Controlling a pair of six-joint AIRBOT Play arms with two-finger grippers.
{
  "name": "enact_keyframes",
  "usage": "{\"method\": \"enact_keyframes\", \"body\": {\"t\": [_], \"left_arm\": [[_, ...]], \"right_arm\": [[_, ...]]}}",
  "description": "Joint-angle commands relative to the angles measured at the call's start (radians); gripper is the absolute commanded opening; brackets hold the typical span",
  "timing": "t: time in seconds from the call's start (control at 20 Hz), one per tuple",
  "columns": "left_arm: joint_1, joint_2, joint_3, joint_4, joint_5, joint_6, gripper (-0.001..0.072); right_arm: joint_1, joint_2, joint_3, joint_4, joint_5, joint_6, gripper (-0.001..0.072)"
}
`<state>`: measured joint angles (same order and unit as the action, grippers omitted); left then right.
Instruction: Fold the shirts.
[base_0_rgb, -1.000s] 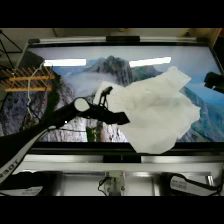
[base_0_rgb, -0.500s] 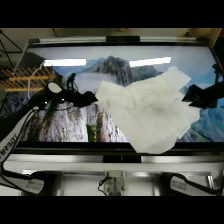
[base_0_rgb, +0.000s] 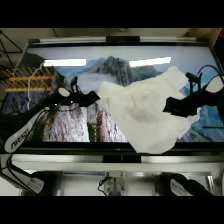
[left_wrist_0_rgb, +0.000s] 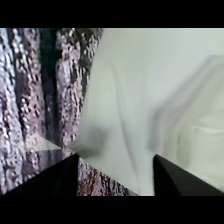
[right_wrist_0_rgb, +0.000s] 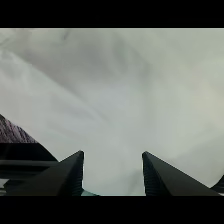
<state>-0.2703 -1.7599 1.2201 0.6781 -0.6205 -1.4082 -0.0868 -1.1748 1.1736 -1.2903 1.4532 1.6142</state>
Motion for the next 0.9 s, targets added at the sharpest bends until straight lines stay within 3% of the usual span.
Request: {"method": "enact_keyframes", "body": {"t": [0.0,0.05,0.1,0.15,0.3,0.45,0.85], "left_arm": [[-0.029,-0.011,-0.001,-0.002,0.064,-0.002,0.0194],[-0.027,-0.010,-0.001,-0.002,0.064,-0.002,0.0143],[-0.020,-0.010,0.000,-0.002,0.060,-0.002,0.0121],[-0.010,-0.006,0.000,-0.002,0.048,0.002,0.0034],[0.024,0.024,0.000,0.000,0.016,0.048,0.0030],[0.046,0.054,0.000,0.003,-0.027,0.077,0.0031],[0.045,0.073,0.000,0.003,-0.107,0.107,0.0031]], "right_arm": [[0.105,0.015,-0.018,-0.023,-0.014,0.040,0.0507],[0.127,0.015,-0.019,-0.047,-0.006,0.043,0.0541],[0.146,0.015,-0.028,-0.071,0.008,0.043,0.0673],[0.154,0.015,-0.049,-0.083,0.033,0.043,0.0673],[0.157,0.015,-0.182,-0.081,0.118,0.042,0.0673],[0.158,0.015,-0.356,-0.057,0.105,0.050,0.0673],[0.159,0.015,-0.536,0.094,-0.072,0.062,0.0672]]}}
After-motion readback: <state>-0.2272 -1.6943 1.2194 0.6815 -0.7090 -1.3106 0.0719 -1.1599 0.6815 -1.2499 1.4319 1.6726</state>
